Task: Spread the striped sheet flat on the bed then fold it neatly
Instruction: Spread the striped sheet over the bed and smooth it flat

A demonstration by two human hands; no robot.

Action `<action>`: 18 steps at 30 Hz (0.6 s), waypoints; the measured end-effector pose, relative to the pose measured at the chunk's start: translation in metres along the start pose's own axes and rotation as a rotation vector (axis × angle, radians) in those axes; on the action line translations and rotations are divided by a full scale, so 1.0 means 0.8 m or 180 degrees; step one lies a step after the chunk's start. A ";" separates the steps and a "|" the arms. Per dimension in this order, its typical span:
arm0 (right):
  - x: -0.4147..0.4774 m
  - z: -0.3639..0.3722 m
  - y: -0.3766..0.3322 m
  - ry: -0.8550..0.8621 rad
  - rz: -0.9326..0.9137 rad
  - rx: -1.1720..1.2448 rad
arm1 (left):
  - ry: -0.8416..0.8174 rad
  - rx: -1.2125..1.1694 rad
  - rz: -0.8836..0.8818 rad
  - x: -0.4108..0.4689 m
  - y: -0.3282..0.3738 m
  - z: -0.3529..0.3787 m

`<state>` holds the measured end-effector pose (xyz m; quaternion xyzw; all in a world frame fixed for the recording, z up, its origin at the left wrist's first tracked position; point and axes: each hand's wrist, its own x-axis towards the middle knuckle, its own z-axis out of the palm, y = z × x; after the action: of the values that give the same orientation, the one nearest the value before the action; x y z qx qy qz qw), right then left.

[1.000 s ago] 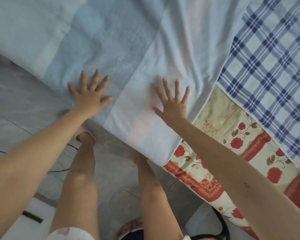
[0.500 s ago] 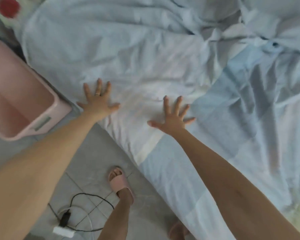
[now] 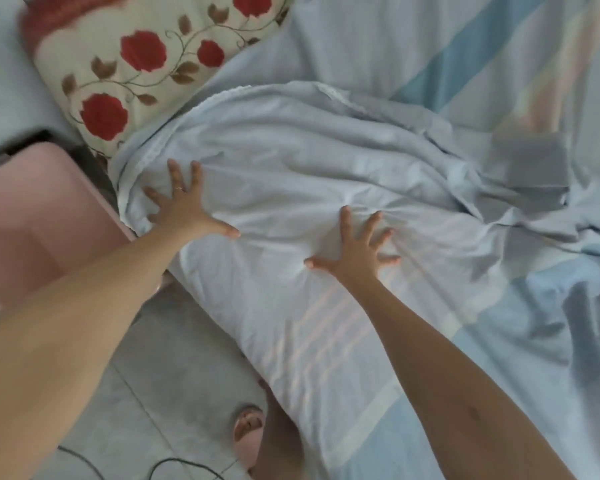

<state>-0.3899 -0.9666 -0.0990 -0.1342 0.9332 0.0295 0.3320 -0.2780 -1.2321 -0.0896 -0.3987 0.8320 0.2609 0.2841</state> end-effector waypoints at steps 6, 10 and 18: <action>-0.007 -0.025 -0.014 -0.0331 0.0149 -0.0303 | -0.0065 0.0380 0.0133 0.006 -0.003 -0.017; -0.005 -0.055 -0.017 -0.0773 0.0144 -0.0600 | 0.0045 0.0244 0.0106 0.003 0.000 -0.024; 0.053 -0.166 -0.104 0.0394 -0.0623 0.0056 | 0.1904 -0.0473 -0.0234 0.037 -0.033 -0.080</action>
<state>-0.4804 -1.0756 -0.0195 -0.2233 0.9346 -0.0195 0.2762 -0.2887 -1.3038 -0.0701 -0.5074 0.8424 0.1816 0.0059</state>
